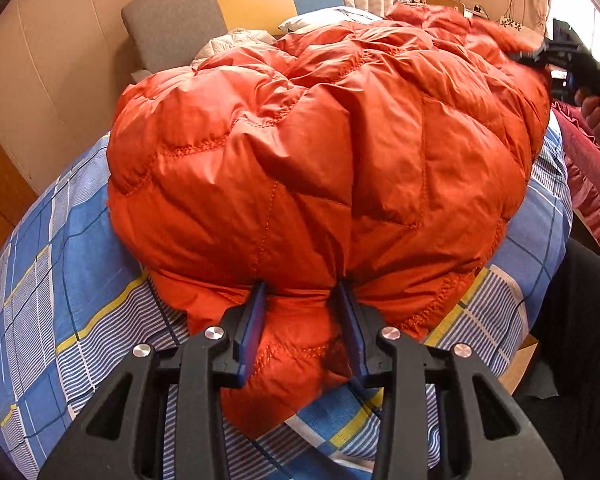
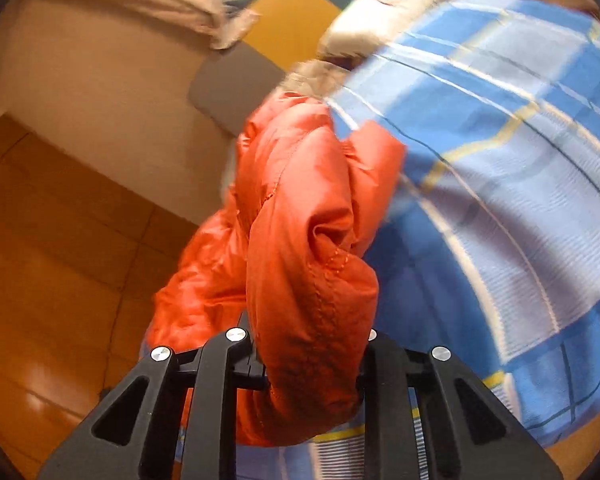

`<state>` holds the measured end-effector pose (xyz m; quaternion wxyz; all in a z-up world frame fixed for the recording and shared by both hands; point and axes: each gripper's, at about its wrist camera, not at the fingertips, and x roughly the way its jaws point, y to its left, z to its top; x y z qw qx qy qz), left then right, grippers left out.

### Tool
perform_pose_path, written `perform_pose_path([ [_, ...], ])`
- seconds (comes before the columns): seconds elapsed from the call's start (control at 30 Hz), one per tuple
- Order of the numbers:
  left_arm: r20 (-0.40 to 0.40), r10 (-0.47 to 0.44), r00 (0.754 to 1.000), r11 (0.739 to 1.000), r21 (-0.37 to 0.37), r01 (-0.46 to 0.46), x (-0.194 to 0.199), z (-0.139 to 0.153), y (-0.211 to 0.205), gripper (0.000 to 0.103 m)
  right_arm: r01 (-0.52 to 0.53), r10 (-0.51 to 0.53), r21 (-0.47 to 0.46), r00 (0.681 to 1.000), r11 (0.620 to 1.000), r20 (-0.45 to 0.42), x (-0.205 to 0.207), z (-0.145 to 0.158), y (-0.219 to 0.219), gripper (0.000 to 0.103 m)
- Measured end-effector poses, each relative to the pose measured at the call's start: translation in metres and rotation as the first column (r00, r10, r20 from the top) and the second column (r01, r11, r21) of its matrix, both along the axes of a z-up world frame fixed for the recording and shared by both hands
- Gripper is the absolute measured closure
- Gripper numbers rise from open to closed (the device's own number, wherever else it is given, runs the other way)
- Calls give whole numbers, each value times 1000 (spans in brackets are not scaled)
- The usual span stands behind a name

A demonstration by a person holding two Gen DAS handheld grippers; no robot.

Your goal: Fold large clothes

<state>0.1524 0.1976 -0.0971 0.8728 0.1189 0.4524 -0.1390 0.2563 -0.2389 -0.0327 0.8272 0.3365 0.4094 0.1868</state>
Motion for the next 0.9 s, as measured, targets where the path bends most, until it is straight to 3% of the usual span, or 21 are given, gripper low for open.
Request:
perform_pose_path([
  [0.27,6,9,1000,1000,-20,-9,-4,0,0,70,-146,155,-69,977,987,144,-14,56,57,83],
  [0.43,5,6,1000,1000,-30,-5,-7,0,2,71,-242,265,-135,944,961,198,-25,78,109,84],
  [0.67,4,-3,1000,999,-42,3,-5,-1,6,71,-332,376,-213,902,919,214,-38,87,167,84],
  [0.9,1,-2,1000,998,-63,2,-2,0,11,72,-393,438,-227,875,891,206,-48,84,204,84],
])
